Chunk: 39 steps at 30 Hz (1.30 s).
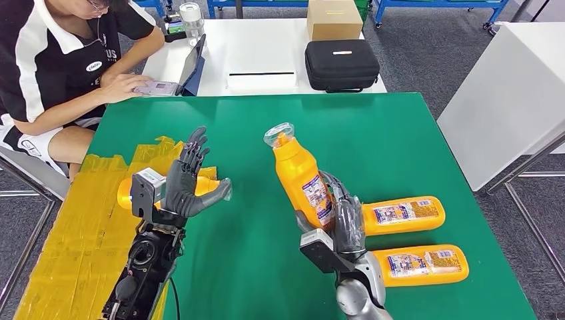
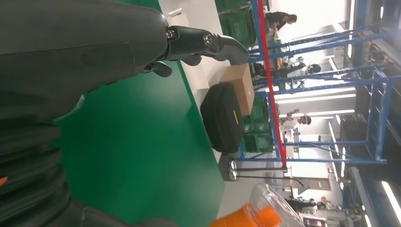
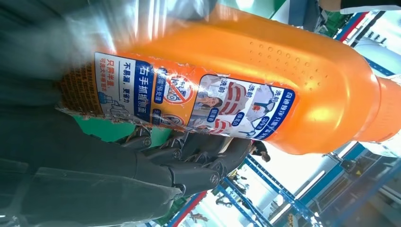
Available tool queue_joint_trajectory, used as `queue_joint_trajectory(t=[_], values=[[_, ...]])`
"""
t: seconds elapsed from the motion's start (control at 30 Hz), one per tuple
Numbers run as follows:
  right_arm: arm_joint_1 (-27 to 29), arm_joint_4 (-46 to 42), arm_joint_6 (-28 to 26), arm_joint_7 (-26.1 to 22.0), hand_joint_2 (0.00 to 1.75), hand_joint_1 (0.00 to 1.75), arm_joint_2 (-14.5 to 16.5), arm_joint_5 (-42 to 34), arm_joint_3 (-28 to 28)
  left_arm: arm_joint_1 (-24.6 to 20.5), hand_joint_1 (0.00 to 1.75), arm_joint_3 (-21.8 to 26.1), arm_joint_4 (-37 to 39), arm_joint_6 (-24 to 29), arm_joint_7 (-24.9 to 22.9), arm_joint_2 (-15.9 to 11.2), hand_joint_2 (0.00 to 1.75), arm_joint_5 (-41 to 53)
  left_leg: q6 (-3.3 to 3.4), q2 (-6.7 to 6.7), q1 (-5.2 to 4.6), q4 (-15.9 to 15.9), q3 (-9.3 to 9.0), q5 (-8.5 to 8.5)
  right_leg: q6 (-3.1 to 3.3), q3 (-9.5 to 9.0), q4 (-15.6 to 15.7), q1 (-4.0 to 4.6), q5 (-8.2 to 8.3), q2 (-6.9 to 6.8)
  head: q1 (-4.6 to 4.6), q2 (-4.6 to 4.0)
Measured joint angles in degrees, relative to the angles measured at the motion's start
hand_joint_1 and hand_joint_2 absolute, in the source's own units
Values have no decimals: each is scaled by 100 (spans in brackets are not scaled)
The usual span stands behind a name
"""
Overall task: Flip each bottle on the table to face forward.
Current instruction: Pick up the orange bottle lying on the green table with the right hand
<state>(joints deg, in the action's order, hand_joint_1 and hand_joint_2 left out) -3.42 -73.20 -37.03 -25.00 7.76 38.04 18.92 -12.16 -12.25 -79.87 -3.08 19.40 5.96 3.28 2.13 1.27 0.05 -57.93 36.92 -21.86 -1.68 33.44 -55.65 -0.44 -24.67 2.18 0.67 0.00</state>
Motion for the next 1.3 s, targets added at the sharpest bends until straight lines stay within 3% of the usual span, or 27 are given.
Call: queue_joint_trajectory(t=[0.97, 1.3], values=[[-300, 160, -255, -2, 175, 175, 19, 394, 416, -195, 0, -108, 144, -942, -305, -60, 175, -332, 1, 1, 0, 0, 10, 1, 0, 10, 0, 0, 0, 0, 0, 0], [-338, 180, -257, -66, 175, 175, 59, 540, 543, -305, 0, -210, 347, -1444, -685, -60, 175, -1065, 1, 1, 0, 0, 11, 1, 0, 10, -1, 0, 0, 0, 0, 0]])
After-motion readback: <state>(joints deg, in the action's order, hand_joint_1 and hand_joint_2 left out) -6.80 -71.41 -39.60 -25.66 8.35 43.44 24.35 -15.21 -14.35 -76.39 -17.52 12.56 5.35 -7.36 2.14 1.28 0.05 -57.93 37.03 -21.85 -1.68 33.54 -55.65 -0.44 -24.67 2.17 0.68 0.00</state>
